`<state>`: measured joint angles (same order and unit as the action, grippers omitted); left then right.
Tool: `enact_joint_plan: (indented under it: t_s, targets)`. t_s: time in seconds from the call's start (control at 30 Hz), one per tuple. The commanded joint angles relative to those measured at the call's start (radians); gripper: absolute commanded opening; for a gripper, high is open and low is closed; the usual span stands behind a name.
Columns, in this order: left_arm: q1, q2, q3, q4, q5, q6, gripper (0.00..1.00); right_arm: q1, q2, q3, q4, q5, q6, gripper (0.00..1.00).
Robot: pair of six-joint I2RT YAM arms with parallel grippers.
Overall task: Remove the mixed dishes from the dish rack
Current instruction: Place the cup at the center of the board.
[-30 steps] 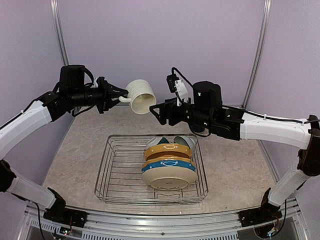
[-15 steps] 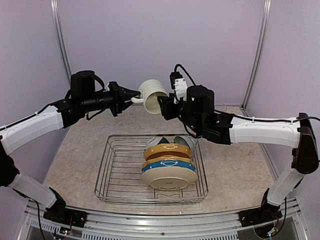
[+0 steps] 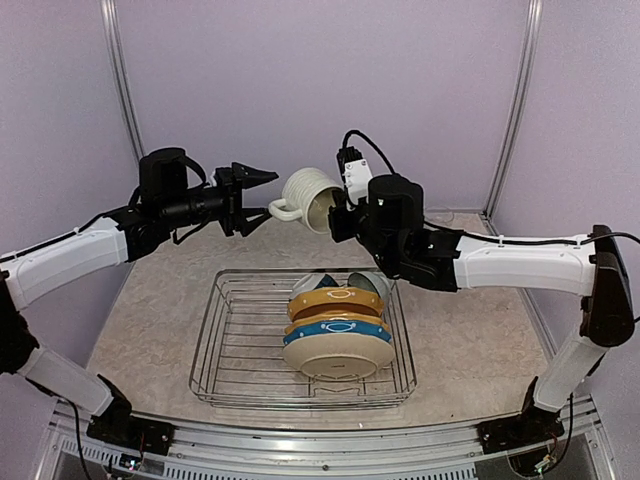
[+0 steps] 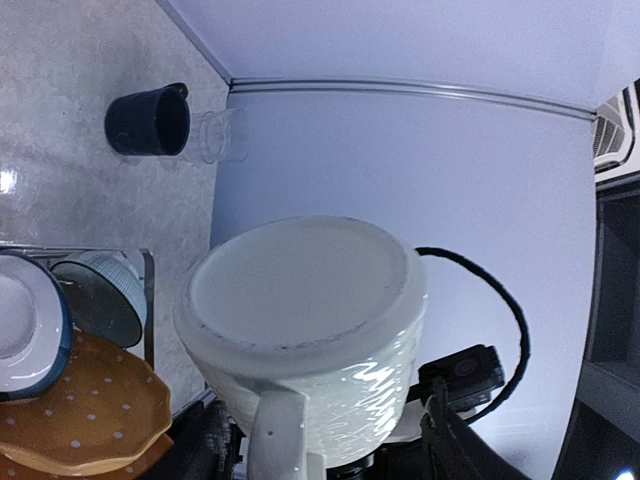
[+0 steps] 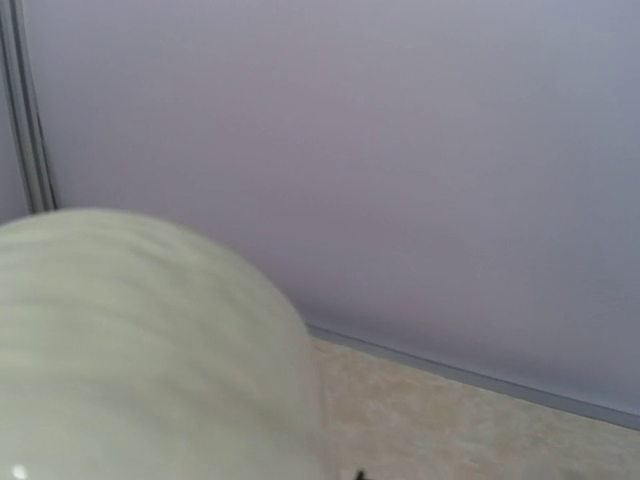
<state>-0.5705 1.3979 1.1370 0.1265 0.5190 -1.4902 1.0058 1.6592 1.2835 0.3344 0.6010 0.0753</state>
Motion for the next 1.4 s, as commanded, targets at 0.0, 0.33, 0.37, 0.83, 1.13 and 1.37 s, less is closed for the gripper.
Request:
enact_joint_plan:
  t_s: [0.0, 0.33, 0.37, 0.83, 1.13, 1.37]
  targets:
    - [0.042, -0.065, -0.028, -0.026, -0.02, 0.09, 0.83, -0.003, -0.013, 0.047, 0.021, 0.013, -0.018, 0.0]
    - [0.097, -0.24, -0.093, -0.401, -0.162, 0.307, 0.99, -0.138, 0.086, 0.233, -0.295, -0.082, 0.044, 0.0]
    - [0.097, -0.254, -0.098, -0.423, -0.173, 0.318, 0.99, -0.165, 0.114, 0.274, -0.359, -0.123, 0.062, 0.0]
    - [0.06, -0.368, -0.172, -0.597, -0.254, 0.385, 0.99, -0.356, 0.534, 0.818, -0.977, -0.285, 0.085, 0.0]
    - [0.008, -0.307, -0.149, -0.591, -0.238, 0.39, 0.99, -0.403, 0.712, 0.981, -1.037, -0.223, 0.024, 0.0]
    - [-0.012, -0.296, -0.143, -0.596, -0.253, 0.391, 0.99, -0.421, 0.788, 1.059, -1.095, -0.194, -0.009, 0.0]
